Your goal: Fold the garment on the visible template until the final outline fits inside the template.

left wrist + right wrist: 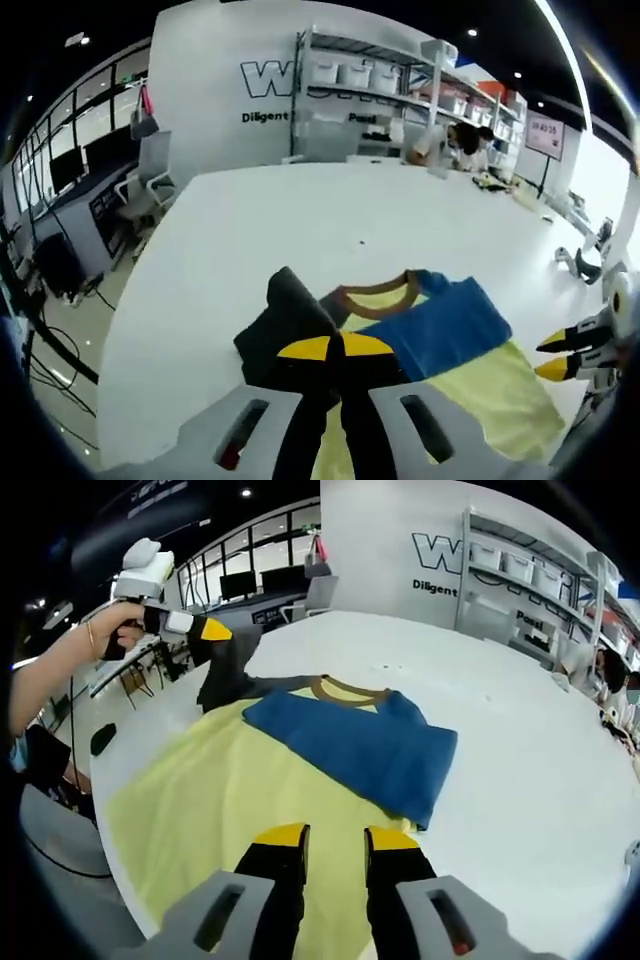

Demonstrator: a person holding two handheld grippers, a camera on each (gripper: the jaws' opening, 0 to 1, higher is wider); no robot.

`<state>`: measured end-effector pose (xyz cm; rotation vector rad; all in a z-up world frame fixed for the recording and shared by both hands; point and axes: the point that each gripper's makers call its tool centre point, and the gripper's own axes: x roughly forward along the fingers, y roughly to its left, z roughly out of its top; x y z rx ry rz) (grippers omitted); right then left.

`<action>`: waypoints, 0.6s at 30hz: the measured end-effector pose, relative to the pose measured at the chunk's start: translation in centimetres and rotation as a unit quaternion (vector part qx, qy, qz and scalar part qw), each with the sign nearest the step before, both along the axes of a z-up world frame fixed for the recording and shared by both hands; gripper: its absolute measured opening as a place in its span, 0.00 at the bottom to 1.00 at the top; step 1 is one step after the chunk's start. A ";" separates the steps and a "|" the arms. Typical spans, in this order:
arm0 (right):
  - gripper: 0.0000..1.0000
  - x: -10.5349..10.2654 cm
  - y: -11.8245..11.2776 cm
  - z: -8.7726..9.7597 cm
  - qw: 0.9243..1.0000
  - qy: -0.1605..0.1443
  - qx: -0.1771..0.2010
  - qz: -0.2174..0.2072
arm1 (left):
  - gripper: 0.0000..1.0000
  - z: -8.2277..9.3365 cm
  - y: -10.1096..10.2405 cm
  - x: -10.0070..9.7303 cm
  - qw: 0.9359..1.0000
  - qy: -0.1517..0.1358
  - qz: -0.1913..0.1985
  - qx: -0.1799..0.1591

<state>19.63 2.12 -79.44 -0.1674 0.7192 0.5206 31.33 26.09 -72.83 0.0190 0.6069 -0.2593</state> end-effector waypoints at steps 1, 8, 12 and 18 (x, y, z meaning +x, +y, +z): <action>0.16 0.0 -0.1 0.0 1.000 0.001 0.000 -0.001 | 0.04 0.1 -0.7 -0.1 1.000 -0.001 -0.002 0.001; 0.16 -0.1 -0.2 0.0 1.000 0.001 0.003 -0.006 | 0.04 -0.6 -5.6 -0.8 0.999 -0.002 -0.042 -0.007; 0.17 -0.2 -0.2 -0.2 1.000 0.004 0.001 -0.005 | 0.04 -3.3 -7.6 -1.3 0.998 0.019 -0.066 -0.005; 0.17 -0.1 -0.4 -0.1 1.000 0.003 0.003 -0.009 | 0.04 -6.1 -8.2 -1.8 0.997 0.040 -0.070 0.002</action>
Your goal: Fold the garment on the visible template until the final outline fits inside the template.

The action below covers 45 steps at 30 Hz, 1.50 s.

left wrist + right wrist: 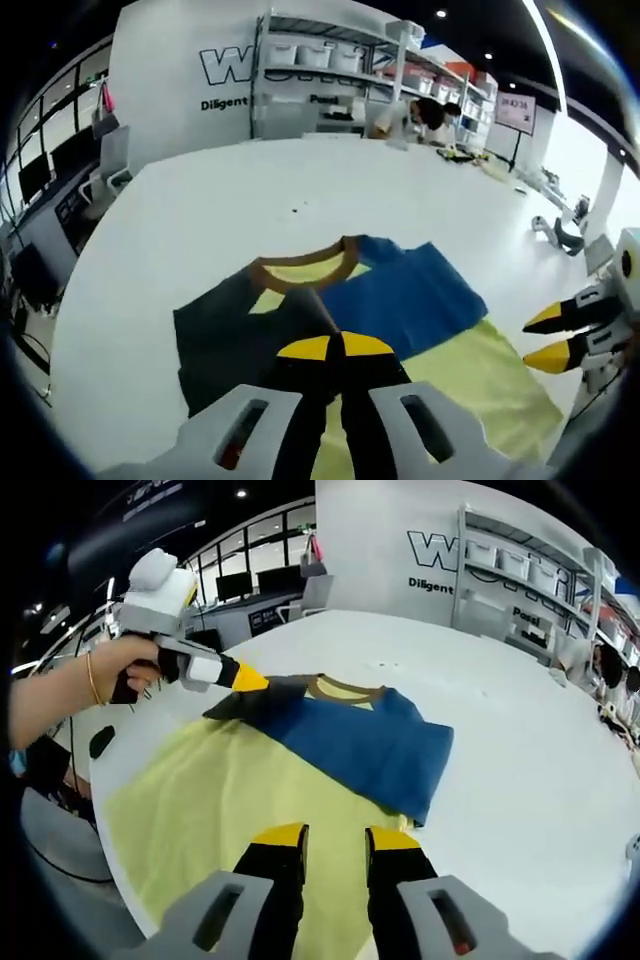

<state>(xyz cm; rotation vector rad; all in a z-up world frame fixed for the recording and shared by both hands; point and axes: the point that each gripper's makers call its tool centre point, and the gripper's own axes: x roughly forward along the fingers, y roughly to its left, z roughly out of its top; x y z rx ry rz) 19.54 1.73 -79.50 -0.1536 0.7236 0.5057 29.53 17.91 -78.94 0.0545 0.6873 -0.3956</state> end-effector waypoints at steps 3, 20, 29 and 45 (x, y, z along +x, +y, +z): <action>0.17 0.0 0.0 0.1 1.000 -0.001 0.001 -0.004 | 0.06 -0.9 -0.2 -0.2 1.000 -0.003 -0.007 0.012; 0.19 0.3 1.0 0.4 1.000 -0.005 0.014 -0.003 | 0.55 3.5 5.8 -0.5 0.996 -0.089 -0.013 -0.014; 0.19 0.2 2.2 0.0 1.000 -0.002 0.014 0.009 | 0.45 -0.3 11.9 -0.7 0.998 -0.035 0.045 0.012; 0.19 0.6 2.4 -0.5 1.000 0.003 0.016 0.004 | 0.32 -4.1 10.1 0.7 0.997 0.039 0.054 -0.041</action>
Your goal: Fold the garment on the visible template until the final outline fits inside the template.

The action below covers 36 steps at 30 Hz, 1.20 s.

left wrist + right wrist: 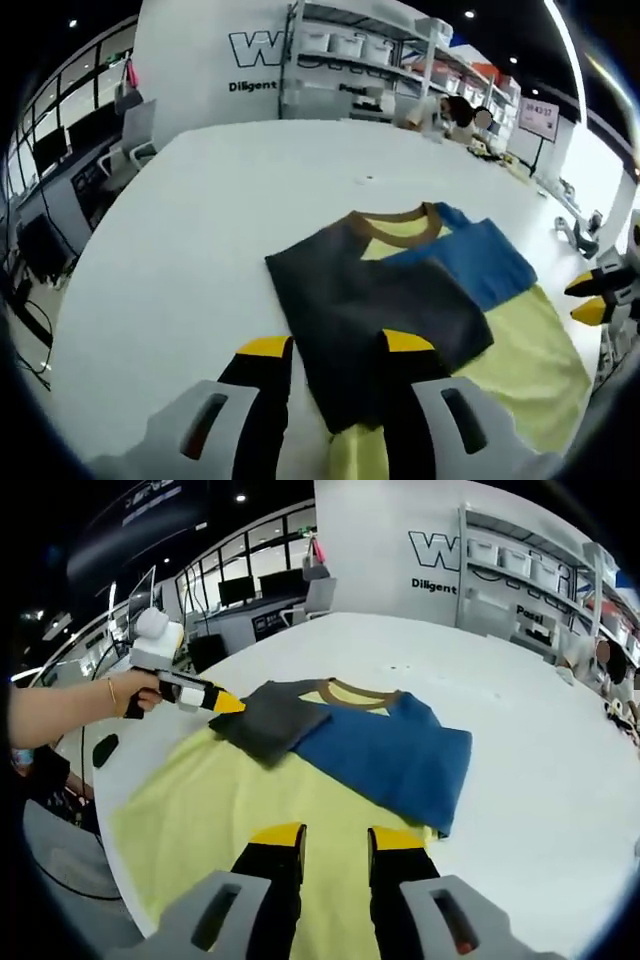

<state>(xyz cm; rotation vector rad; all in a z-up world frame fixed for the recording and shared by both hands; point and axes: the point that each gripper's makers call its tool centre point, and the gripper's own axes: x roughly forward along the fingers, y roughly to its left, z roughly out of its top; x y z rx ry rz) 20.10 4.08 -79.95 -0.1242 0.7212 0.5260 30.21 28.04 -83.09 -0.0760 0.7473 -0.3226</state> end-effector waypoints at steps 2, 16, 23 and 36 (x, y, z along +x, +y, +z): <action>0.19 -0.1 0.1 -0.1 1.000 0.002 0.001 0.001 | 0.28 -0.2 0.2 0.1 1.000 0.002 0.005 0.008; 0.19 0.0 0.3 0.0 1.000 0.000 0.006 0.003 | 0.06 0.1 0.8 -0.3 1.000 0.003 -0.004 0.030; 0.24 -0.7 0.2 0.6 1.000 0.001 0.017 0.002 | 0.06 1.8 0.3 -0.4 0.999 -0.016 -0.021 0.038; 0.65 -2.7 0.4 1.3 0.999 0.007 0.025 0.032 | 0.06 3.0 -0.1 -0.6 0.997 -0.024 -0.033 0.069</action>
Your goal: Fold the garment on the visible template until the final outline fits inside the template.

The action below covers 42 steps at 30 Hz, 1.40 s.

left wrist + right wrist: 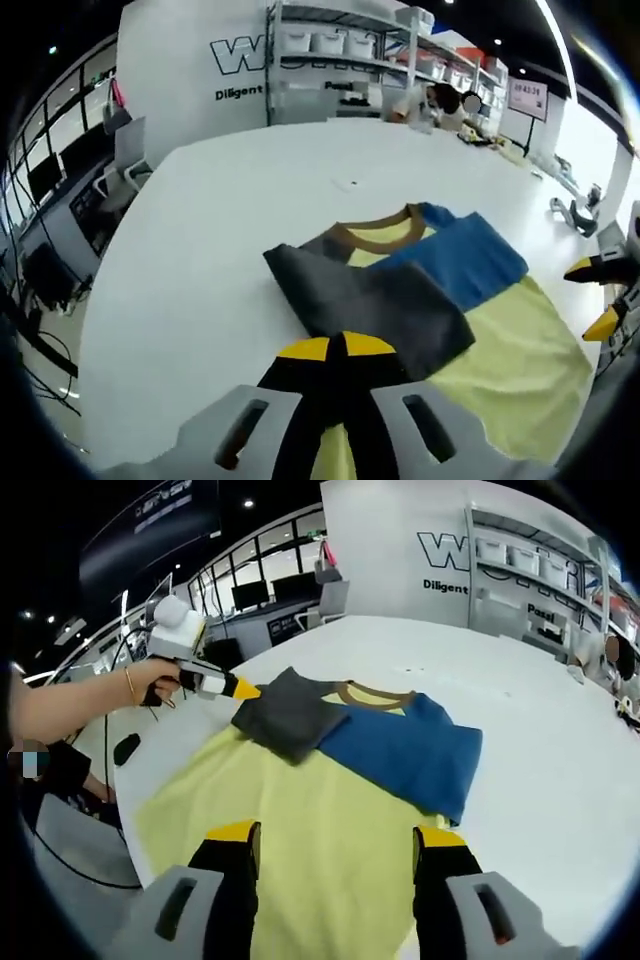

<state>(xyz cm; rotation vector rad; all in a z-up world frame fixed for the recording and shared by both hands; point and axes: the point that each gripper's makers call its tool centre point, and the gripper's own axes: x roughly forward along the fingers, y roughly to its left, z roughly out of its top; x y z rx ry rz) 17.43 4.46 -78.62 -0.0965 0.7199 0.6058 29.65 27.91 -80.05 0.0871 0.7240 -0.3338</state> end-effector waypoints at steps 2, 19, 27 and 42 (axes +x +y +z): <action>0.69 -0.3 0.0 -0.1 1.000 0.001 -0.005 0.006 | 0.06 0.1 0.5 0.1 1.000 -0.005 0.006 0.013; 0.88 -0.8 0.1 0.1 1.000 -0.004 -0.019 0.021 | 0.06 3.4 -2.5 0.3 0.999 -0.020 -0.031 -0.035; 0.99 -1.7 -0.1 0.1 1.000 0.005 -0.012 0.022 | 0.06 6.3 -8.6 0.2 0.993 -0.033 -0.099 -0.062; 0.98 -3.0 -2.1 -0.9 1.000 0.014 -0.020 0.003 | 0.06 5.5 -19.9 0.7 0.986 -0.029 -0.156 -0.045</action>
